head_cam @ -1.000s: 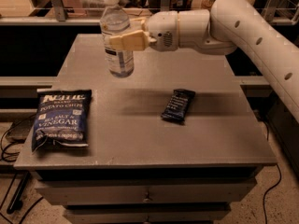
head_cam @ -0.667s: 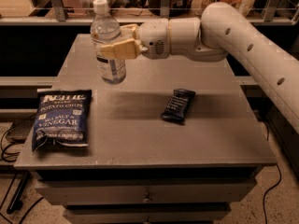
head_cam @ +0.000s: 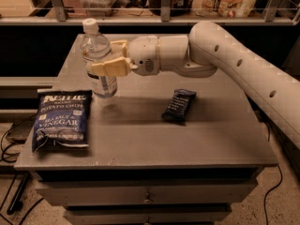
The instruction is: Move blue plastic bottle near blue chip bag
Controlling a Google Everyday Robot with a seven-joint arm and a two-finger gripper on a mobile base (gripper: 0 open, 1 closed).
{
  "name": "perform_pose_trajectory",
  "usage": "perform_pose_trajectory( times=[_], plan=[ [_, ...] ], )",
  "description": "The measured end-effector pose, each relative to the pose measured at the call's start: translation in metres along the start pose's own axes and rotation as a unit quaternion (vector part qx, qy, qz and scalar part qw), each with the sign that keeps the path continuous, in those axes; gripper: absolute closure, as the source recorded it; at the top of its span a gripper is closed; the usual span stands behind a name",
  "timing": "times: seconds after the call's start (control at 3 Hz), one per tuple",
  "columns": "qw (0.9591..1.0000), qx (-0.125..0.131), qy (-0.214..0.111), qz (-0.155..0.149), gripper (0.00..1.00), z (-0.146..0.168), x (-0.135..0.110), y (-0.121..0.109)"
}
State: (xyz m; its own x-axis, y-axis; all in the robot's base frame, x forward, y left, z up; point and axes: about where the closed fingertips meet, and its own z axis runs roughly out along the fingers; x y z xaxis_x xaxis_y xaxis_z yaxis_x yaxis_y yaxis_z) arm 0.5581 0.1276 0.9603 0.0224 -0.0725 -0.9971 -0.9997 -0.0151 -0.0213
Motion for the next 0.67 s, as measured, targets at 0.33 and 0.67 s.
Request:
perform_pose_trajectory(
  times=[0.33, 0.67],
  plan=[
    [1.0000, -0.006, 0.002, 0.005, 0.74, 0.009, 0.010, 0.010],
    [0.9999, 0.003, 0.014, 0.008, 0.50, 0.010, 0.024, 0.013]
  ],
)
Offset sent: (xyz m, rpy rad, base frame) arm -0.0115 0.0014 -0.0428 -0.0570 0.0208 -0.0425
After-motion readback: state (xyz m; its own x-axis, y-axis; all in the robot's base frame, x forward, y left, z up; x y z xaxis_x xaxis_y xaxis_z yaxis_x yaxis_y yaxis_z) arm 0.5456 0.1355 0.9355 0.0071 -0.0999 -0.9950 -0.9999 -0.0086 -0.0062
